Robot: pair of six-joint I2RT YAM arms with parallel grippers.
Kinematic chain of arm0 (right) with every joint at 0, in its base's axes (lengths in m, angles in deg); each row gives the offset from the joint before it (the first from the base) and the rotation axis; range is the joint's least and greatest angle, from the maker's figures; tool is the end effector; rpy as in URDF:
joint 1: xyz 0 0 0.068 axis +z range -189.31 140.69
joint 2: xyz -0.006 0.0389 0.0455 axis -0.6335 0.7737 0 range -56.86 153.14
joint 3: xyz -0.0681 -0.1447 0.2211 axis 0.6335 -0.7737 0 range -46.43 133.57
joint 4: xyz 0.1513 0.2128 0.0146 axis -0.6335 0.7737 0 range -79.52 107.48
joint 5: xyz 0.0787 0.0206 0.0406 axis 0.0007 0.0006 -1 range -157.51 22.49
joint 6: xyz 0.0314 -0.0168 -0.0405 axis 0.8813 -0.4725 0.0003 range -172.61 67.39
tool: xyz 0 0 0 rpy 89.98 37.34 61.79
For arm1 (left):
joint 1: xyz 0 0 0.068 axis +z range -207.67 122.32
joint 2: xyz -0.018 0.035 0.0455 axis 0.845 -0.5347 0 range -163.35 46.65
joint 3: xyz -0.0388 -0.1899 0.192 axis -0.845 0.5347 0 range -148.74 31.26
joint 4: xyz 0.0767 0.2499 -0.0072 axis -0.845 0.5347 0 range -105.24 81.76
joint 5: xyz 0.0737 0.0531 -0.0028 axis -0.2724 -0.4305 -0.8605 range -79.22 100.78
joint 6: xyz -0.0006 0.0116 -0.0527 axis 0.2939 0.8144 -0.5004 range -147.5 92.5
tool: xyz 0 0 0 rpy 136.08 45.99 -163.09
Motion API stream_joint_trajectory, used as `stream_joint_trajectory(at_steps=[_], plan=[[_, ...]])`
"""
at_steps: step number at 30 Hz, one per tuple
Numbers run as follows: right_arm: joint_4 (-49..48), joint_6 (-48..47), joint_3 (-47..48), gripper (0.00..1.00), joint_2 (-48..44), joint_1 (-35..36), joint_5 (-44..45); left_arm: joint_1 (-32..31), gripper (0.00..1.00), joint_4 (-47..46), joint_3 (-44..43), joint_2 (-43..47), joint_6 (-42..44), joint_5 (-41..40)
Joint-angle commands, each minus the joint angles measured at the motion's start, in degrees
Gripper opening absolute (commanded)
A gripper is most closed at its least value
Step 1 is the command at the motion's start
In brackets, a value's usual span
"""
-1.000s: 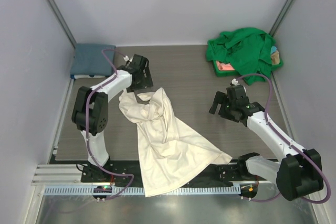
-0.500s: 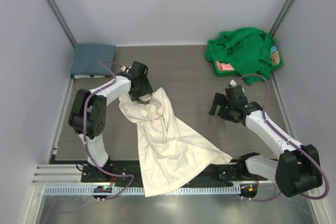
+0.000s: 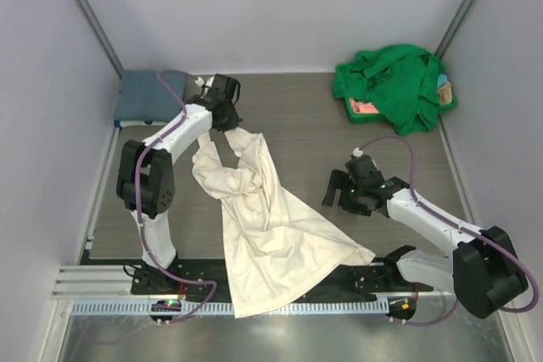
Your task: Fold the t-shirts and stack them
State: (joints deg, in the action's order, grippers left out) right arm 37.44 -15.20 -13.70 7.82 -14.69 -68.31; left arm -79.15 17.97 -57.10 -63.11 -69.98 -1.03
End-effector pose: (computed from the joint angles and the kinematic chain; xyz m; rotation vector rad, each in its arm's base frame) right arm 0.1847 0.0851 0.1796 0.2907 2.6398 0.3966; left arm 0.3957 -0.1477 0.2397 -0.5378 2.4479 -0.2035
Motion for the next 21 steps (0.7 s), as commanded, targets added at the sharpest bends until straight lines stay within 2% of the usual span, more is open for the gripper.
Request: stream_joint_trajectory(at_steps=[1,4,10,11,13,14,16,17,19,21], plan=[[-2.0,5.9,-0.8,0.90,1.5,6.4,0.5,3.6,0.00,1.8,-3.3,5.3,3.0,-4.4],[-3.4,8.7,-3.3,0.87,2.3,9.3,2.8,6.1,0.00,1.9,-2.4,9.0,3.5,-4.7],[-4.9,12.1,-5.2,0.74,6.4,15.9,4.3,9.0,0.00,0.4,3.7,15.3,3.8,-3.2],[-5.3,12.6,-5.5,0.65,7.1,16.9,4.5,9.7,0.00,0.1,4.3,16.0,3.8,-3.0],[-7.2,13.6,-5.8,0.54,8.4,19.2,4.7,11.0,0.00,-0.5,5.6,17.3,3.8,-2.1],[-7.5,13.7,-5.6,0.40,10.1,19.6,5.0,11.5,0.00,-0.9,6.4,17.7,3.8,-2.1],[-8.1,12.4,-4.4,0.28,12.2,19.7,7.4,12.4,0.00,-1.0,7.2,18.4,3.7,-1.9],[-7.9,11.7,-2.2,0.13,14.3,19.7,8.6,12.8,0.00,-1.0,8.0,19.3,3.5,-1.8],[-7.5,9.0,1.1,0.04,16.3,19.6,11.2,13.8,0.00,-1.1,9.0,20.5,2.9,-1.4],[-6.7,6.6,7.4,0.01,19.9,18.8,14.9,14.6,0.00,-1.3,10.7,22.6,2.5,-0.6]])
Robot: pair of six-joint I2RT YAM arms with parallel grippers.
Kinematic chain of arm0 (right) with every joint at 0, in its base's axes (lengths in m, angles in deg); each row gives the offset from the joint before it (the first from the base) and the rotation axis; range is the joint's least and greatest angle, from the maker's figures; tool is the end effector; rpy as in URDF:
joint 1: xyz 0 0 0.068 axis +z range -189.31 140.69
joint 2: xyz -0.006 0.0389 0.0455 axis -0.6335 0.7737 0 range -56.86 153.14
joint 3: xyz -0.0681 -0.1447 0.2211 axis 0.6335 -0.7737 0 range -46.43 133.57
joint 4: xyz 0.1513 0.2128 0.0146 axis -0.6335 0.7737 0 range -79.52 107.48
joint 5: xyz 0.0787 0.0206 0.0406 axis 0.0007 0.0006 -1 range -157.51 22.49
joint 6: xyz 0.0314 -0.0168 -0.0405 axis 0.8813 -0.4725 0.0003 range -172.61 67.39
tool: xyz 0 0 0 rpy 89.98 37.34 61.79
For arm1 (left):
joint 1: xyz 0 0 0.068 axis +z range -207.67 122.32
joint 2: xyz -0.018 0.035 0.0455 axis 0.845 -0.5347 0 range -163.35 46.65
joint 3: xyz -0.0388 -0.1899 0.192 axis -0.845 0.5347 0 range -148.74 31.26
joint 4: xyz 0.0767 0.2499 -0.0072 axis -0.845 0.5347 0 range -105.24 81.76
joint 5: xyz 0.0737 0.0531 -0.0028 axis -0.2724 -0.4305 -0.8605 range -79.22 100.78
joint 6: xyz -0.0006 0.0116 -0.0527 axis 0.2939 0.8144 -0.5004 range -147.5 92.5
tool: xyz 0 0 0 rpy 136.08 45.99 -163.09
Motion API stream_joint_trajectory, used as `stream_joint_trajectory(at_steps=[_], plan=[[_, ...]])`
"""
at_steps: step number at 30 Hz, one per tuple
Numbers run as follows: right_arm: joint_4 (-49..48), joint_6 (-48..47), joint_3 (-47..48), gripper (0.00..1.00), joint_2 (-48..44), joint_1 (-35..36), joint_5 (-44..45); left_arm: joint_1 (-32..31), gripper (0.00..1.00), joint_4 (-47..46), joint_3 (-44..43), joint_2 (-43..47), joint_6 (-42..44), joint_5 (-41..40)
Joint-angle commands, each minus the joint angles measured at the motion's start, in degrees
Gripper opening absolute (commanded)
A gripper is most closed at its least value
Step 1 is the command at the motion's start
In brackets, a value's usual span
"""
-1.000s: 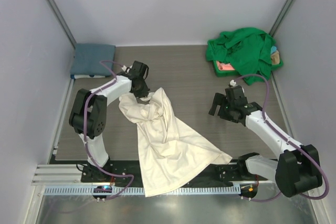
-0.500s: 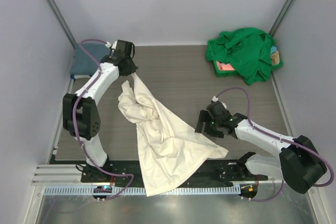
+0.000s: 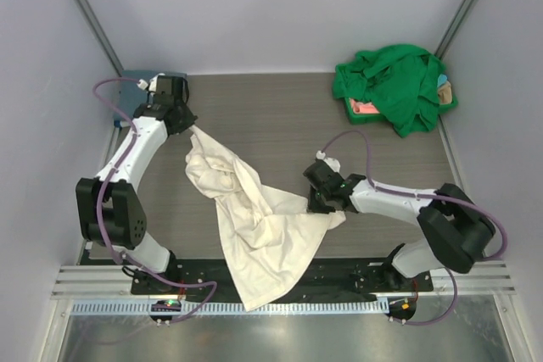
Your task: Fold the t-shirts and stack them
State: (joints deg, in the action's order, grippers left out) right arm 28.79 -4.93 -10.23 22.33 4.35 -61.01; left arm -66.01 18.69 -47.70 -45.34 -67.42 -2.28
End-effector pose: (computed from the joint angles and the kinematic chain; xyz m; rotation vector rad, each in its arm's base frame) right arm 0.1787 0.1649 0.1537 0.1333 2.6832 0.3850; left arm 0.3530 -0.0434 0.3011 -0.7462 2.2464 -0.1341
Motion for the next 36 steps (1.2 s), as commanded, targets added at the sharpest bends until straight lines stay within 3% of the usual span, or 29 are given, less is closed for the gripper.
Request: stream_joint_trajectory(at_steps=[1,7,14,22,26,28,32,36], plan=[[3.4,-6.3,6.5,0.01,6.5,-0.5,8.9,2.0,0.00,-2.0,1.5,5.8,-0.1,0.8],[9.1,-14.3,23.5,0.01,7.7,-2.3,21.9,3.9,0.00,0.4,2.4,14.5,2.0,1.5],[13.2,-21.5,34.9,0.01,-3.9,-3.8,30.3,3.9,0.00,0.3,0.5,27.2,7.7,5.2],[22.9,-22.4,48.3,0.01,-19.8,-3.8,28.0,3.9,0.00,-3.2,-7.7,40.6,13.5,13.0],[23.8,-23.9,52.7,0.01,-26.6,-3.8,18.4,3.9,0.00,-12.7,-6.9,49.6,18.2,20.4],[25.5,-24.8,54.5,0.01,-29.4,-3.8,17.6,3.9,0.00,-15.9,-6.2,54.6,20.7,22.5],[25.3,-29.7,56.6,0.01,-32.2,-3.8,22.9,3.9,0.00,-18.2,-10.6,56.6,24.2,24.7],[23.7,-37.8,59.8,0.01,-27.4,-3.8,30.4,3.9,0.00,-17.7,-18.2,50.6,26.4,25.9]])
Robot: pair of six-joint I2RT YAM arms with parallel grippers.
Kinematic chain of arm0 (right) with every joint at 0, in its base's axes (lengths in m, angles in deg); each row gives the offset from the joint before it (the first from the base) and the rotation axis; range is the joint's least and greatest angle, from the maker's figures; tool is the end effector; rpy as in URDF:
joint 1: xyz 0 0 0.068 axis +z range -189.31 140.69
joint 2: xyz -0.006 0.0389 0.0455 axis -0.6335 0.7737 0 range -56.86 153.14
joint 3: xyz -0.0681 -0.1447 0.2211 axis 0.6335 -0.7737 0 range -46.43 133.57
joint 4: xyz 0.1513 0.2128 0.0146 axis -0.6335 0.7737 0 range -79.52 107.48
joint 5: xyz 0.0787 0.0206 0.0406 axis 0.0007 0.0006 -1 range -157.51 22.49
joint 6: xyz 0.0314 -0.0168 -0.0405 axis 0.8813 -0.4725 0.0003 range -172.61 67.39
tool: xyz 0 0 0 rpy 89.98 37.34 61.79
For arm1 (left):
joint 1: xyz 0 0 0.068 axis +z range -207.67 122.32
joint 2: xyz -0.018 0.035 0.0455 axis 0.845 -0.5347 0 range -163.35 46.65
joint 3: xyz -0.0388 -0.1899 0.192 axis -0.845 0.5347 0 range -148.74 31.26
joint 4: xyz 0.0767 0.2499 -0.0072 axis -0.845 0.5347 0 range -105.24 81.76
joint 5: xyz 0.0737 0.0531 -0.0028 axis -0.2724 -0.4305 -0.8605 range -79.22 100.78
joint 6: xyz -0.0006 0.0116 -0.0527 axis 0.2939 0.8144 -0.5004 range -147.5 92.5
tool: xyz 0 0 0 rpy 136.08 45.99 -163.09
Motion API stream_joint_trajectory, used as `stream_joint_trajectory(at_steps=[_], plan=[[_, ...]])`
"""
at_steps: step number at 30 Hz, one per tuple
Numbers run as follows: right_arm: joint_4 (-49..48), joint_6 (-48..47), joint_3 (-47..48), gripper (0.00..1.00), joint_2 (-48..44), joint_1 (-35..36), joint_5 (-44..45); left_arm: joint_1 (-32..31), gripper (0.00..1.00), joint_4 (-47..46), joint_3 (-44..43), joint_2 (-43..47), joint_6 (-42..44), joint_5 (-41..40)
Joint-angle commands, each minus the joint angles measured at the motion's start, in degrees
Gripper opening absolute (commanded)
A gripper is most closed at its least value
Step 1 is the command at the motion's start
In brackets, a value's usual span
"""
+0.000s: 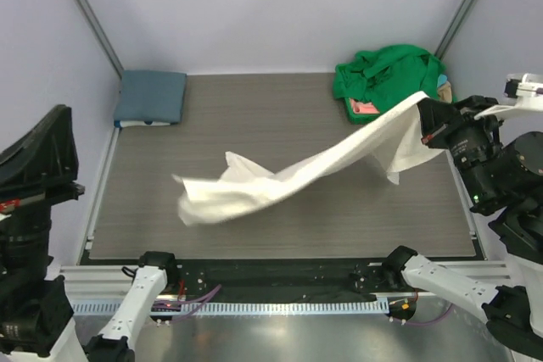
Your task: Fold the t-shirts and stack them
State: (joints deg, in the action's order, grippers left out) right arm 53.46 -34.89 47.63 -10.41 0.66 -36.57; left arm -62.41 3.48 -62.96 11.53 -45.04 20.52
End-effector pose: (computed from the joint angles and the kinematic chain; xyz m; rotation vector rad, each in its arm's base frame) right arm 0.0602 0.0265 0.5348 0.1473 1.5079 0.4073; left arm -0.0389 -0.0027 0.5772 0.0625 0.8836 -0.4368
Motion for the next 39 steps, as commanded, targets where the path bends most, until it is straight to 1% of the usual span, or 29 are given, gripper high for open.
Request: stream_joint_trajectory(at_steps=[1,2,4,6,8,9,10,11,12,13,14,15,16,17,18,19,20,21,22,23,24,25,27,28,30,32,33,35,39], plan=[[-2.2,-9.0,2.6,0.01,6.8,-0.2,8.6,0.3,0.00,-2.1,-4.8,-10.3,4.7,3.2],[-3.0,-10.1,4.5,0.01,10.7,-0.2,9.7,0.3,0.00,-1.8,-8.5,-12.4,5.1,2.8],[-5.2,-12.6,7.3,0.01,14.6,-0.2,11.2,0.3,0.00,-0.3,-13.1,-17.4,6.4,1.5],[-7.0,-14.8,10.8,0.01,21.6,-0.2,12.8,0.3,0.00,3.2,-19.6,-25.6,7.7,1.1],[-7.1,-16.4,13.3,0.01,27.7,-0.2,15.2,0.3,0.02,5.1,-20.2,-31.0,5.1,4.1],[-7.0,-16.2,12.8,0.01,28.6,-0.2,15.8,0.3,0.10,6.1,-18.4,-32.0,3.3,5.9],[-7.3,-15.1,11.5,0.01,28.6,-0.2,15.8,0.2,0.22,6.7,-16.0,-32.3,1.3,8.5],[-7.9,-14.7,6.7,0.01,28.3,-0.6,15.6,0.2,0.52,5.7,-11.7,-31.8,-1.3,13.1],[-10.3,-14.1,3.4,0.01,26.3,-0.9,15.6,-1.2,0.62,5.0,-2.6,-29.9,-5.2,14.6],[-11.2,-13.2,-2.8,0.01,25.5,-1.9,14.9,-3.2,0.74,3.5,3.5,-26.7,-6.0,12.1],[-11.7,-12.5,-5.3,0.01,24.7,-2.6,14.8,-5.7,0.77,2.1,9.3,-25.2,-6.0,9.6],[-11.8,-11.5,-7.3,0.01,24.0,-3.0,14.8,-11.6,0.78,0.6,20.1,-23.6,-6.3,7.6],[-11.8,-10.8,-9.1,0.01,23.7,-3.6,14.6,-14.8,0.78,-3.1,24.8,-22.6,-6.7,5.8],[-11.9,-9.2,-11.7,0.01,23.4,-4.2,14.2,-18.2,0.78,-4.4,28.4,-21.9,-6.8,3.7],[-11.8,-8.5,-12.6,0.01,23.2,-5.2,13.5,-24.4,0.78,-5.0,31.8,-22.0,-7.6,-1.0],[-11.8,-7.6,-13.2,0.01,23.1,-5.7,13.4,-27.1,0.78,-7.0,36.6,-22.5,-8.6,-2.8],[-11.9,-7.0,-13.9,0.01,23.1,-6.2,13.0,-29.3,0.78,-9.0,39.3,-23.7,-9.7,-3.1],[-11.9,-7.0,-14.1,0.01,23.2,-6.8,12.4,-33.2,0.78,-10.9,41.4,-25.0,-11.1,-3.3],[-11.7,-7.1,-14.1,0.01,23.4,-7.0,12.5,-35.3,0.78,-13.9,43.8,-28.8,-14.1,-3.6],[-11.7,-7.1,-13.8,0.01,23.6,-7.4,12.6,-37.6,0.78,-15.2,44.5,-30.9,-15.1,-3.9],[-11.5,-7.3,-13.7,0.01,23.8,-8.1,12.4,-42.2,0.79,-15.9,44.7,-33.0,-15.9,-4.8],[-11.5,-7.3,-13.6,0.01,23.8,-8.4,12.1,-44.6,0.81,-16.0,44.5,-37.4,-16.7,-7.0],[-11.3,-6.8,-13.4,0.01,23.6,-8.8,12.0,-50.1,0.85,-15.6,42.9,-41.5,-18.0,-8.9],[-11.2,-6.6,-13.5,0.01,23.3,-9.1,11.5,-51.2,0.90,-14.3,42.5,-44.3,-19.8,-9.3],[-10.8,-6.3,-13.6,0.01,22.8,-9.3,11.3,-54.0,0.91,-13.2,41.4,-47.1,-21.9,-9.4],[-10.6,-6.2,-14.0,0.01,22.3,-9.6,11.1,-55.3,0.95,-9.3,39.2,-51.3,-25.2,-11.8],[-10.5,-6.0,-14.3,0.01,22.0,-9.6,11.2,-56.7,0.96,-5.5,38.4,-53.7,-27.4,-13.9],[-10.3,-6.1,-14.5,0.01,21.5,-9.7,11.2,-58.0,0.96,-2.0,37.1,-55.3,-29.5,-15.5],[-10.1,-6.0,-15.0,0.01,20.3,-10.1,11.1,-61.0,0.96,0.5,35.8,-58.7,-33.5,-17.6]])
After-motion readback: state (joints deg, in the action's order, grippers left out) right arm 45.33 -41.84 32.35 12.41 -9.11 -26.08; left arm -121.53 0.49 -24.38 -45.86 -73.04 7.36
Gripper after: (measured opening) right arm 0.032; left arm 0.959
